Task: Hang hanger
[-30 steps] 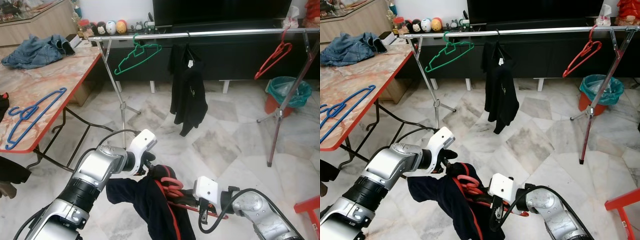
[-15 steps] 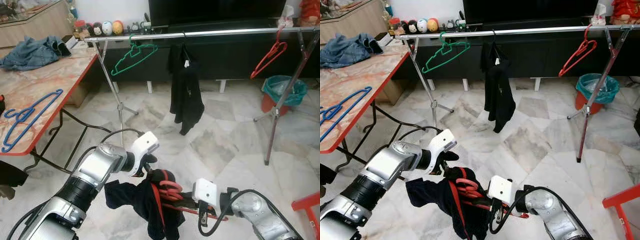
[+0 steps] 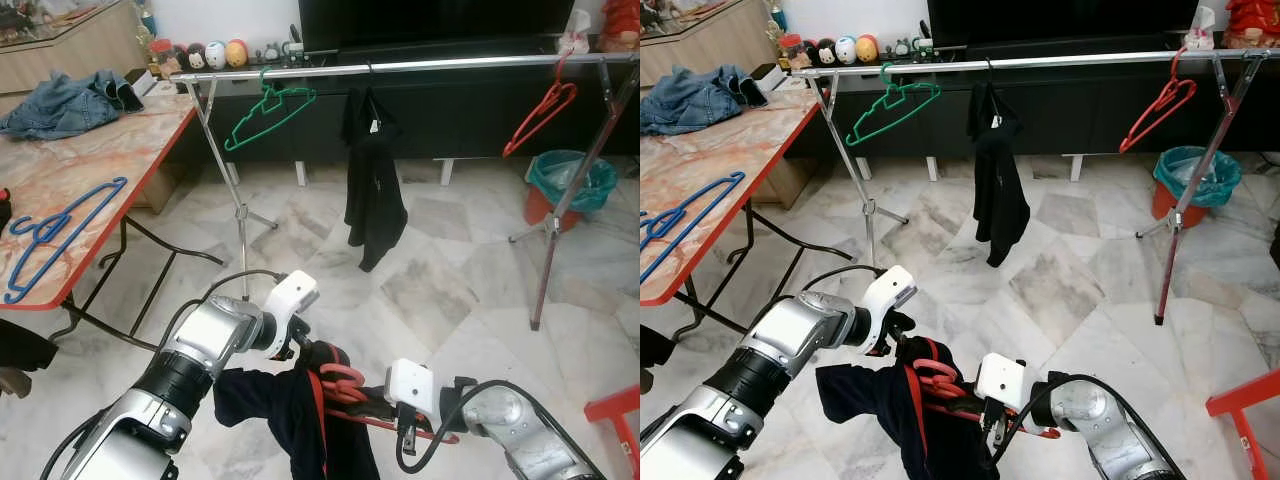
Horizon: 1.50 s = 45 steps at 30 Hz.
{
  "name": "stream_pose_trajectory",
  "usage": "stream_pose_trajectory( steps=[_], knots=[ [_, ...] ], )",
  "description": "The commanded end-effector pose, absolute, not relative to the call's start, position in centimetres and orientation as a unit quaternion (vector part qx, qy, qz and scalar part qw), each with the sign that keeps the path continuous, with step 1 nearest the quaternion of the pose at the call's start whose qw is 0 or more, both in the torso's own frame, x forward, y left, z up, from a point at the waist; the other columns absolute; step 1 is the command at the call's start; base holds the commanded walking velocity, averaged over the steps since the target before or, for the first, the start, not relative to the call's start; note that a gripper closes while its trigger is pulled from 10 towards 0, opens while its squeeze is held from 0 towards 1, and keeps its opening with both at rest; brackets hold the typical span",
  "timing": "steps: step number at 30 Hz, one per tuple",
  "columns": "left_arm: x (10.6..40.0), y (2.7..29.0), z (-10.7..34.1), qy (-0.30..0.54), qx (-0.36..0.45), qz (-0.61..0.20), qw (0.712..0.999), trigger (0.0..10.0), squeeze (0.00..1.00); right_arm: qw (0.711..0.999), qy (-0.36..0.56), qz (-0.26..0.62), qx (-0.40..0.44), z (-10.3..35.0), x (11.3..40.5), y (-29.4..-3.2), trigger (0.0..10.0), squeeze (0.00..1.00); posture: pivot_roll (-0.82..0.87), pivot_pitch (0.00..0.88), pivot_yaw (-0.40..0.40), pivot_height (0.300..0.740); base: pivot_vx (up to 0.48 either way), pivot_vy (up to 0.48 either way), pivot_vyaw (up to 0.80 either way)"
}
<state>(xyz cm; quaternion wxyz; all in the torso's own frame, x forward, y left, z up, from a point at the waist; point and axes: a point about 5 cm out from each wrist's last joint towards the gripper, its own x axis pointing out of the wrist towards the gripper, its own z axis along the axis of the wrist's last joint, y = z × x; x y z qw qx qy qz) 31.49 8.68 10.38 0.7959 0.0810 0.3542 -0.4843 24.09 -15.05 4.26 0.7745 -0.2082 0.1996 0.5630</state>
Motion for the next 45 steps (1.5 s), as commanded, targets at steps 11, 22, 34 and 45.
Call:
stream_pose_trajectory(
  steps=[11,22,34,45],
  knots=[
    [33.1,9.4,11.9,0.312,0.226,-0.511,0.769,10.0,0.00,0.772,0.183,0.574,-0.204,4.6,24.2,-14.2,10.0,0.00,0.09,0.027,0.142,0.740,0.000,0.000,0.00],
    [32.1,8.6,13.7,0.284,0.168,-0.610,0.721,10.0,0.00,0.772,0.185,0.574,-0.201,4.4,23.9,-14.3,10.0,0.00,0.09,0.041,0.146,0.740,0.000,0.000,0.00],
    [31.6,9.4,13.1,0.236,0.320,-0.641,0.657,10.0,0.00,0.772,0.183,0.574,-0.199,4.4,24.0,-14.2,10.0,0.00,0.09,0.048,0.146,0.740,0.000,0.000,0.00],
    [32.5,8.6,14.1,0.225,0.276,-0.623,0.696,10.0,0.00,0.771,0.183,0.577,-0.199,4.4,24.0,-14.1,10.0,0.00,0.09,0.046,0.143,0.740,0.000,0.000,0.00]
  ],
)
